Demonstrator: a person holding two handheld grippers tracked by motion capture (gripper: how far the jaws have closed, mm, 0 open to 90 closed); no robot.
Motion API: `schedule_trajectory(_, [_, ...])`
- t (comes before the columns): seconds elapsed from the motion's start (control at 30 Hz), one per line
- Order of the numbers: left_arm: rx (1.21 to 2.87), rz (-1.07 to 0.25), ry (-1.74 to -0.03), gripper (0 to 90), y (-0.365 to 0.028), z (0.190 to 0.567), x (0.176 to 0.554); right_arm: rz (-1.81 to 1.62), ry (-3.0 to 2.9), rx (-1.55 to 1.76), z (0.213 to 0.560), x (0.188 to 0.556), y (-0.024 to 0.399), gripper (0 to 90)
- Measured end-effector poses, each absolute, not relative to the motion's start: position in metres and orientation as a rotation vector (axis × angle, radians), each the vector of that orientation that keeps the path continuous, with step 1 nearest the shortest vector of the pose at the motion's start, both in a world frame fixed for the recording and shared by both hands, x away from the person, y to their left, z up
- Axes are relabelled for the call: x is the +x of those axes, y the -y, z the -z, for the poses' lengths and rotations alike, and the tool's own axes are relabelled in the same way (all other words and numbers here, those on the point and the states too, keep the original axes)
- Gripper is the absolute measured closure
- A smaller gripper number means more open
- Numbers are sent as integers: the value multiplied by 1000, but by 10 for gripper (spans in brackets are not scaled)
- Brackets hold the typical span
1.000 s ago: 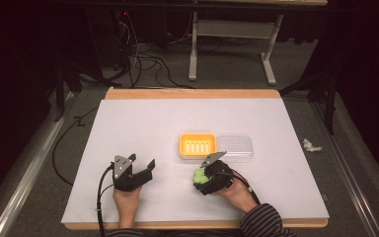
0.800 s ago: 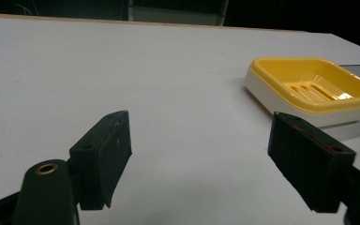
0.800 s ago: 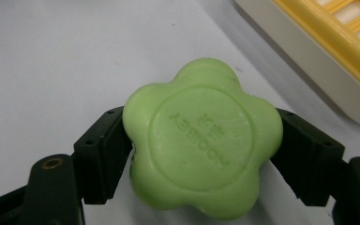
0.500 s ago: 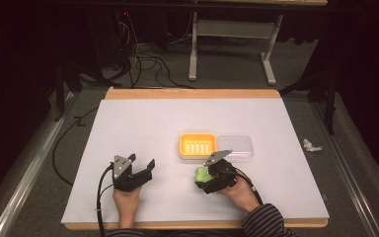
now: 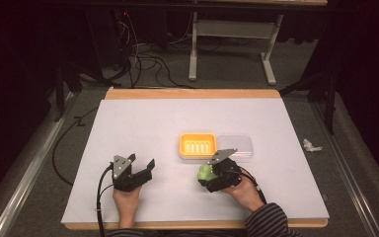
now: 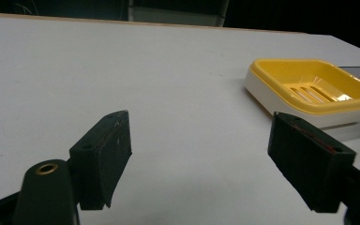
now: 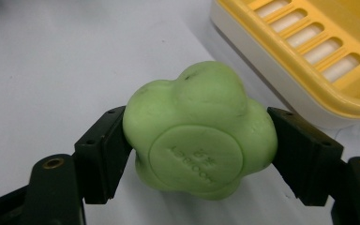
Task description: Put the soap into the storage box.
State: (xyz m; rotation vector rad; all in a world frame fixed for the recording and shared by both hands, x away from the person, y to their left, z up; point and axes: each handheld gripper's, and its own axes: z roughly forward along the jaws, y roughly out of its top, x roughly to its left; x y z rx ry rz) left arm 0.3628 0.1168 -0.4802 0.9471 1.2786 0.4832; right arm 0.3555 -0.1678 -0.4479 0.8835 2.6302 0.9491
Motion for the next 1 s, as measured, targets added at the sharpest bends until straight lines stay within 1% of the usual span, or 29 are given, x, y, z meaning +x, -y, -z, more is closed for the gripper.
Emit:
schedule_trajectory(0.5, [928,-476,-1288,225,-118,480,364,-1005,-2576,942,432,360,185,263])
schedule_trajectory(1.0, [931,-478,-1285,225,-118,480,363,-1073,-2520,958,401,375,193,264])
